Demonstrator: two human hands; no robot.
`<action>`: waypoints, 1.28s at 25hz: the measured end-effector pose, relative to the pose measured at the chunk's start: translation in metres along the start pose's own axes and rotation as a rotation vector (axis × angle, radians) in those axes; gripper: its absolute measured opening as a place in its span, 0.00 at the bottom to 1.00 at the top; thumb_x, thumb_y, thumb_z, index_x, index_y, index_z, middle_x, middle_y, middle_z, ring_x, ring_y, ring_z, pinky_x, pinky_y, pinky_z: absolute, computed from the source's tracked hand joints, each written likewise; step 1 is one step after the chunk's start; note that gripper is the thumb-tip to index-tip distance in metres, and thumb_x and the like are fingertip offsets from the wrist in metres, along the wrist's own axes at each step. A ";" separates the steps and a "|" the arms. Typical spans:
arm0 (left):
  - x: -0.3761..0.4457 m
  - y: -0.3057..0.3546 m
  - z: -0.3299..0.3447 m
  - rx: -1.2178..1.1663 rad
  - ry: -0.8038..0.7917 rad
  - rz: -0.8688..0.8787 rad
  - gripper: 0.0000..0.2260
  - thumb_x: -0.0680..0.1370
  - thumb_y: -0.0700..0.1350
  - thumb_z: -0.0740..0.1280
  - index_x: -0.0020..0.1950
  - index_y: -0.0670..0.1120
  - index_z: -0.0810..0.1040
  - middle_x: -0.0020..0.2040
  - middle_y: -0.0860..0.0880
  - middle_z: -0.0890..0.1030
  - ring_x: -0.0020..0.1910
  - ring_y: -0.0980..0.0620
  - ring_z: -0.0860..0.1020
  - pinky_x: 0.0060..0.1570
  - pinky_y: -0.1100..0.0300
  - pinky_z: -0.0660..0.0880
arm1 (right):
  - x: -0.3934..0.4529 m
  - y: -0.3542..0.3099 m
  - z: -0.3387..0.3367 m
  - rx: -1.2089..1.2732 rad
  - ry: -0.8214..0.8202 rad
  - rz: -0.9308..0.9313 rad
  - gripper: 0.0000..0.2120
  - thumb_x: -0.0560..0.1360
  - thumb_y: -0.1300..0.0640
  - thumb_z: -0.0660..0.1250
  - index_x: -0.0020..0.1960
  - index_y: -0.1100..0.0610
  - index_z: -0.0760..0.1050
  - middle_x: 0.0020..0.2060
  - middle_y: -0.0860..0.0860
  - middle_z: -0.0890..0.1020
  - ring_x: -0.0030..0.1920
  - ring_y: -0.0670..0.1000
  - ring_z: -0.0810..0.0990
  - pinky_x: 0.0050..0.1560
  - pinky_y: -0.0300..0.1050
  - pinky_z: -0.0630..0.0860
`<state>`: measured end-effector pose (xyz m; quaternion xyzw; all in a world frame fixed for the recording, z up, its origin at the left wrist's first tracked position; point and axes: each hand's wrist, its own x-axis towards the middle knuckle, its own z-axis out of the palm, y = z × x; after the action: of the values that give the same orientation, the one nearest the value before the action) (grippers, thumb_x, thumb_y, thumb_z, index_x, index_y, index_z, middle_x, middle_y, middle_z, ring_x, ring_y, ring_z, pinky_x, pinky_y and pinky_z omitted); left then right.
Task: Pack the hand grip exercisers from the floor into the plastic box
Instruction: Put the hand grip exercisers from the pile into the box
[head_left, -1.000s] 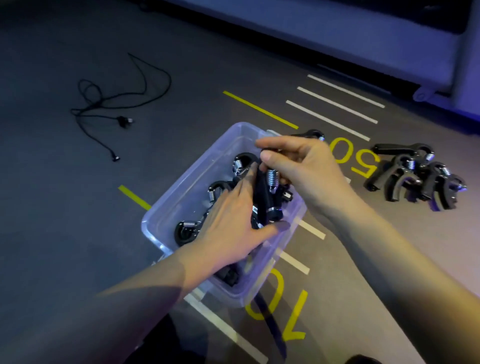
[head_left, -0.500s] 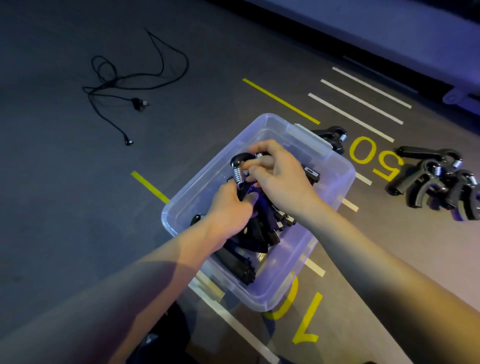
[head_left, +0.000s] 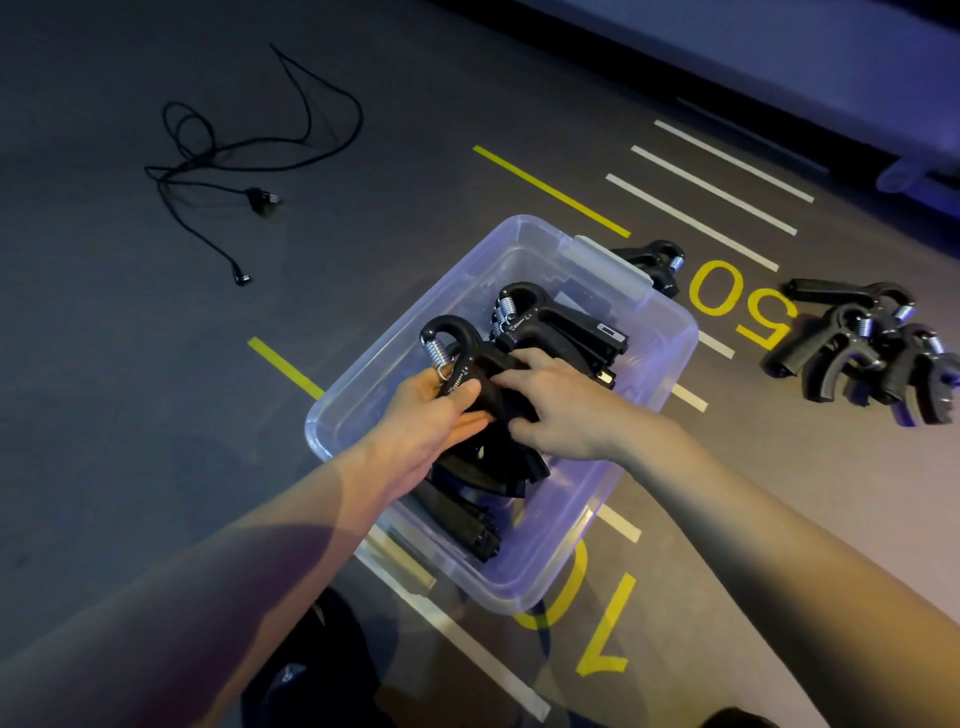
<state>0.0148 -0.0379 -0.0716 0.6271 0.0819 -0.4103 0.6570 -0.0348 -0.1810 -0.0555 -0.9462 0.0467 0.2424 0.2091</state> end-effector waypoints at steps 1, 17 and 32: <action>0.003 -0.002 0.000 0.053 0.049 0.010 0.08 0.80 0.37 0.60 0.59 0.41 0.73 0.50 0.45 0.80 0.45 0.49 0.81 0.45 0.63 0.79 | 0.002 -0.001 0.002 -0.064 -0.005 0.028 0.24 0.72 0.51 0.65 0.68 0.51 0.68 0.70 0.57 0.62 0.67 0.62 0.65 0.66 0.56 0.67; -0.004 -0.006 0.005 0.545 0.024 -0.039 0.19 0.81 0.43 0.58 0.71 0.52 0.64 0.50 0.50 0.76 0.50 0.52 0.74 0.54 0.59 0.69 | -0.005 -0.012 0.030 -0.410 -0.091 0.248 0.31 0.80 0.54 0.59 0.76 0.55 0.46 0.74 0.67 0.38 0.76 0.63 0.43 0.74 0.54 0.46; -0.018 0.016 0.090 1.369 0.195 0.738 0.32 0.78 0.62 0.49 0.76 0.50 0.42 0.76 0.52 0.35 0.75 0.47 0.38 0.72 0.47 0.41 | -0.050 0.067 -0.006 -0.031 0.669 0.218 0.32 0.79 0.44 0.55 0.77 0.56 0.51 0.78 0.52 0.46 0.77 0.55 0.45 0.75 0.50 0.51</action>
<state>-0.0234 -0.1126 -0.0301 0.9125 -0.3457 -0.0678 0.2080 -0.0887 -0.2454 -0.0520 -0.9657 0.2099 -0.0595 0.1407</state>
